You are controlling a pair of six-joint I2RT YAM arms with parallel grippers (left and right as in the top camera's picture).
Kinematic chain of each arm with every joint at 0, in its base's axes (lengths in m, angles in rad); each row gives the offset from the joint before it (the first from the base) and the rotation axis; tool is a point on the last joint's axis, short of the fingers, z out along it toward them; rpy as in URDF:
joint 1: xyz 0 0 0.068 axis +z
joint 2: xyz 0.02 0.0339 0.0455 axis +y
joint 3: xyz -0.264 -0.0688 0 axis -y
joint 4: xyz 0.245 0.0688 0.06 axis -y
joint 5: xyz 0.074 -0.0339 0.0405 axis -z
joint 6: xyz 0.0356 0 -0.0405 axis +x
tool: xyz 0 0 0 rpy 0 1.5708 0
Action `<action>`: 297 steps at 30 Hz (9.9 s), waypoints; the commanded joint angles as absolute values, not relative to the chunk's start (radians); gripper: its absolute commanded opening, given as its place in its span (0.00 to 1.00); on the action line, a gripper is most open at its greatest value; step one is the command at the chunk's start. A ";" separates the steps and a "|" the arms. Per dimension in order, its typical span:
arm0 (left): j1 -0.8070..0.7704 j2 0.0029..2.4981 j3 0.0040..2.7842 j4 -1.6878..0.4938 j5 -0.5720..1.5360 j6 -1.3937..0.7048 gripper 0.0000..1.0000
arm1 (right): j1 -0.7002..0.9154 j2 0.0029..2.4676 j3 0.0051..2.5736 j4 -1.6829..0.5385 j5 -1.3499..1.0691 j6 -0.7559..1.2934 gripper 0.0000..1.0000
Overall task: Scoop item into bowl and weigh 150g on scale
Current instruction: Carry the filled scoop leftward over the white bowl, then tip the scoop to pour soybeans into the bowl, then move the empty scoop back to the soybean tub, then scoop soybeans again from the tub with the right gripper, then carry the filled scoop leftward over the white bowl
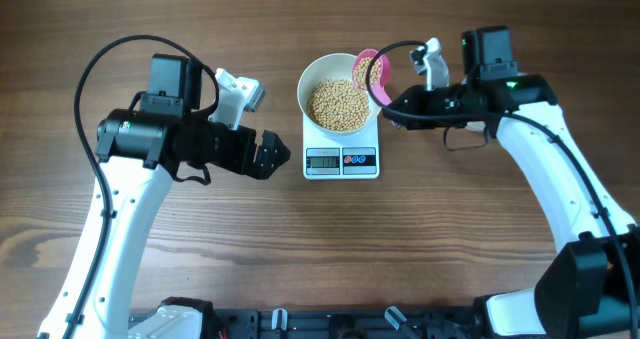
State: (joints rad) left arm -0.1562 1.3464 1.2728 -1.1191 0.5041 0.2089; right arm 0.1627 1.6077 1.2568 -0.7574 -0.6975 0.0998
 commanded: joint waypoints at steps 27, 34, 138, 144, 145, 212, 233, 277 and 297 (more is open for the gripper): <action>-0.161 1.330 1.277 -1.119 0.523 0.229 1.00 | 0.317 1.586 1.251 -0.738 -0.378 -0.080 0.04; -0.161 1.330 1.277 -1.119 0.523 0.229 1.00 | 0.326 1.586 1.251 -0.749 -0.296 -0.111 0.04; -0.161 1.330 1.277 -1.119 0.523 0.229 1.00 | 0.474 1.586 1.328 -0.741 0.082 -0.295 0.04; -0.161 1.330 1.277 -1.119 0.523 0.229 1.00 | 0.476 1.586 1.328 -0.744 0.083 -0.317 0.04; -0.161 1.330 1.277 -1.119 0.523 0.229 1.00 | 0.480 1.586 1.328 -0.746 0.091 -0.331 0.04; -0.161 1.330 1.277 -1.119 0.523 0.229 1.00 | -0.159 1.745 1.323 -1.022 -0.213 -0.142 0.04; -0.161 1.330 1.277 -1.119 0.523 0.229 1.00 | -0.353 1.745 1.323 -1.034 -0.478 -0.104 0.04; -0.161 1.330 1.277 -1.119 0.523 0.229 1.00 | -0.028 1.654 1.552 -1.068 -0.800 -0.148 0.04; -0.161 1.330 1.277 -1.119 0.523 0.229 1.00 | 0.434 1.665 1.558 -0.987 -0.051 -0.247 0.04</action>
